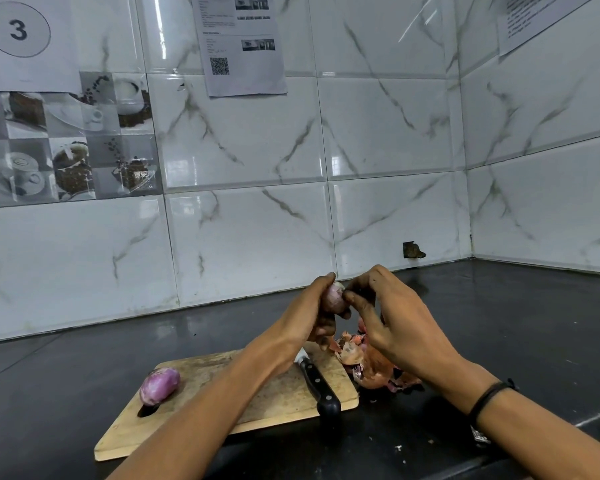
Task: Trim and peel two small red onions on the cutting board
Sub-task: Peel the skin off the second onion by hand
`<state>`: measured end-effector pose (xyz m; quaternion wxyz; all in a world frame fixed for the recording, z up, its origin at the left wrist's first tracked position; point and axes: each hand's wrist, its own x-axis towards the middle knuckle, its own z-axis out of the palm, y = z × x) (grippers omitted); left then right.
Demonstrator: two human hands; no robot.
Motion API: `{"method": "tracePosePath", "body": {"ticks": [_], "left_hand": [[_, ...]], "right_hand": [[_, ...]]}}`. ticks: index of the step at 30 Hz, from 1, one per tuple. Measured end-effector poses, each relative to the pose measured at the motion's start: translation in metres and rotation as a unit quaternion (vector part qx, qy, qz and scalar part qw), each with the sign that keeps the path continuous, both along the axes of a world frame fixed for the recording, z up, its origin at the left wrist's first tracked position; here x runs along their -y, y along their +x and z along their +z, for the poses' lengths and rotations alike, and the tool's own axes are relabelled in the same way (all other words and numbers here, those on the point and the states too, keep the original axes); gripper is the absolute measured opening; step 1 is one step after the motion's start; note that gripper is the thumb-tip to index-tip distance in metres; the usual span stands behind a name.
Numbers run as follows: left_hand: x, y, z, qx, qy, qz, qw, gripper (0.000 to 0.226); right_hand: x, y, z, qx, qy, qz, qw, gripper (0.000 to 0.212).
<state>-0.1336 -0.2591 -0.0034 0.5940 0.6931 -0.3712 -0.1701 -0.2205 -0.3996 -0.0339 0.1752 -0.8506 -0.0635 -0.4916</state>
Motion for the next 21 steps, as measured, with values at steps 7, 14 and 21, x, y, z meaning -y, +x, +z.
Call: {"method": "tracePosePath", "body": {"ticks": [7,14,21], "left_hand": [[0.0012,-0.0033,0.0018,0.022,-0.018,0.035,0.999,0.069],[-0.0034,0.0003,0.0056,-0.012,-0.064,0.061,0.996,0.067],[-0.0058,0.0020,0.0071,-0.042,-0.079,0.055,0.995,0.060]], "right_hand": [[-0.0033,-0.0020,-0.0002,-0.030,-0.022,0.040,0.999,0.005],[-0.0007,-0.0035,0.0016,0.001,-0.010,-0.001,1.000,0.008],[0.0058,-0.0016,-0.0004,0.016,0.033,-0.084,0.996,0.009]]}}
